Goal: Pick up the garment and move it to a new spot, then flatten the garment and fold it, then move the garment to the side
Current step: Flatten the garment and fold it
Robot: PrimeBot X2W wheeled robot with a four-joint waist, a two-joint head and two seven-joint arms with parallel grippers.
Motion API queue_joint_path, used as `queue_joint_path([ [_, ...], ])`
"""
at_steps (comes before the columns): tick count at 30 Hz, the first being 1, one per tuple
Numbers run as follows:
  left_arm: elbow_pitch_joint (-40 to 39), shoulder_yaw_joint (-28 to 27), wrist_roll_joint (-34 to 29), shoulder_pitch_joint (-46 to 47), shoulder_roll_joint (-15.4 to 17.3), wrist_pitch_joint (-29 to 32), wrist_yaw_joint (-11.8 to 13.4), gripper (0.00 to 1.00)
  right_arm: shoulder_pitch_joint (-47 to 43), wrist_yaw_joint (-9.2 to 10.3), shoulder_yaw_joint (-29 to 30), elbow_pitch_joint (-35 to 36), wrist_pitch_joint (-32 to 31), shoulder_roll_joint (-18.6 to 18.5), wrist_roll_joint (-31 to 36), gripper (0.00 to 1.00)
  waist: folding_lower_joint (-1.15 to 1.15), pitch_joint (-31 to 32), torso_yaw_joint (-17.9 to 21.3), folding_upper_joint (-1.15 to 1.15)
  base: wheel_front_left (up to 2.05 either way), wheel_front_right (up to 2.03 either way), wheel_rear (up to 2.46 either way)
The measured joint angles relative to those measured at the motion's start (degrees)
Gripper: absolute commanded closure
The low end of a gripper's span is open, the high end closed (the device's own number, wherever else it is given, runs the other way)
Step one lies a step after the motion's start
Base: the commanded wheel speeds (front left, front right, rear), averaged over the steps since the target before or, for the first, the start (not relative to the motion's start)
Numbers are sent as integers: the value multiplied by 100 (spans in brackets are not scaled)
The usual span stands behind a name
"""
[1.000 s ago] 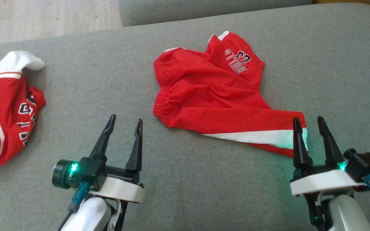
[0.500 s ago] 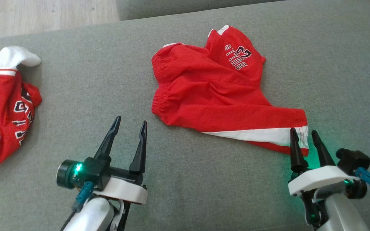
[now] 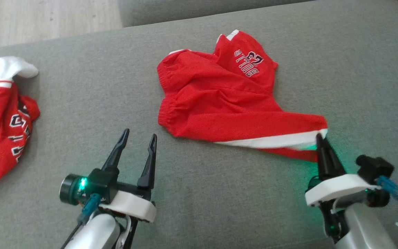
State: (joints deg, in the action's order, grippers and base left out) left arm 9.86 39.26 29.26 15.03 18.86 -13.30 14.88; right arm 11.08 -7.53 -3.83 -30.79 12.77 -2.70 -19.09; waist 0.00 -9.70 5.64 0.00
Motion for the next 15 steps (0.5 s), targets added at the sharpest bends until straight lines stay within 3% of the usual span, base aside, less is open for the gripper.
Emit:
queue_joint_path([
  [9, 553, 489, 41, 253, 169, 761, -630, 0, -20, 0, 400, 768, 112, -1, -15, 100, 0, -65, 247, 0, 0, 0, 0],
  [15, 1172, 810, -154, 877, 137, 964, -1092, 0, -14, 0, 302, 1034, 142, -1, -112, 100, 0, -260, 426, 0, 0, 0, 0],
])
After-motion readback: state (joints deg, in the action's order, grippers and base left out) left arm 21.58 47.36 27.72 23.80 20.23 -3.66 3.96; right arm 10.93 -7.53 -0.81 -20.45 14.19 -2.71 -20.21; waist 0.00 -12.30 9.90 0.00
